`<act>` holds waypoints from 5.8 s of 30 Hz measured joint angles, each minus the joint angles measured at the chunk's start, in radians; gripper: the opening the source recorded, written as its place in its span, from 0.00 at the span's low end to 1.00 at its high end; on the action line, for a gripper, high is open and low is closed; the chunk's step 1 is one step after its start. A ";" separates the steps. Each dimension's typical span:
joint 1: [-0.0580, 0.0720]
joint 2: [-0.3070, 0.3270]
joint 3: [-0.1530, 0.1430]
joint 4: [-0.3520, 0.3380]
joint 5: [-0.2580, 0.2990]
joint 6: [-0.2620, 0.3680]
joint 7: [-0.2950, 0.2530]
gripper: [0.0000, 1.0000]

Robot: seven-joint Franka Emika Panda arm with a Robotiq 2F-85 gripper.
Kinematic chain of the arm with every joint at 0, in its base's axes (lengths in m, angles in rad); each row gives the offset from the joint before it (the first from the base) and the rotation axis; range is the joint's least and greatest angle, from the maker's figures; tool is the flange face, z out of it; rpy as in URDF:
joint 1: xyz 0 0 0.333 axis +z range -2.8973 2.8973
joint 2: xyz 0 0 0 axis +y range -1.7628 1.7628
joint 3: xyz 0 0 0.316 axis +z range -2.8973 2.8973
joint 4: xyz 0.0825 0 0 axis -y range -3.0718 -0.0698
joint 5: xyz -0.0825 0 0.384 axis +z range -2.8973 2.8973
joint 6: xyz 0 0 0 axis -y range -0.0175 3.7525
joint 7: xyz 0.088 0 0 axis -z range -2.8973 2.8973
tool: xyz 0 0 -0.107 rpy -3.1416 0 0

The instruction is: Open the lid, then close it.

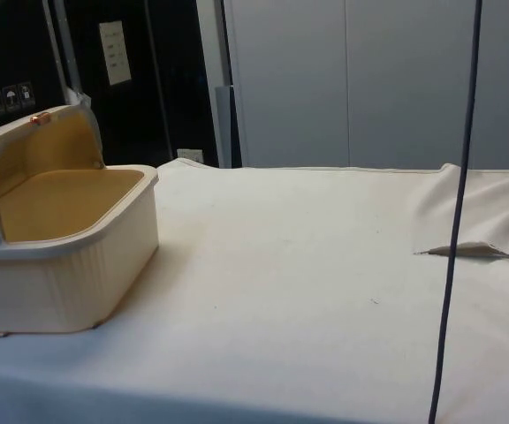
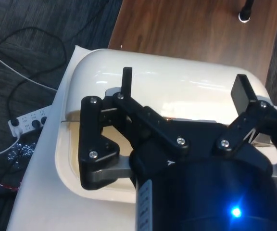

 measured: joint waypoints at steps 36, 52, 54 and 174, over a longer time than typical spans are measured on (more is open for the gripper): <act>-0.027 0.183 -0.002 0.212 0.006 -0.172 0.004 0.80; -0.030 0.191 -0.002 0.214 0.006 -0.179 0.005 0.00; -0.030 0.196 -0.002 0.213 0.006 -0.180 0.005 0.00; -0.034 0.031 -0.012 -0.136 0.006 -0.346 -0.022 0.00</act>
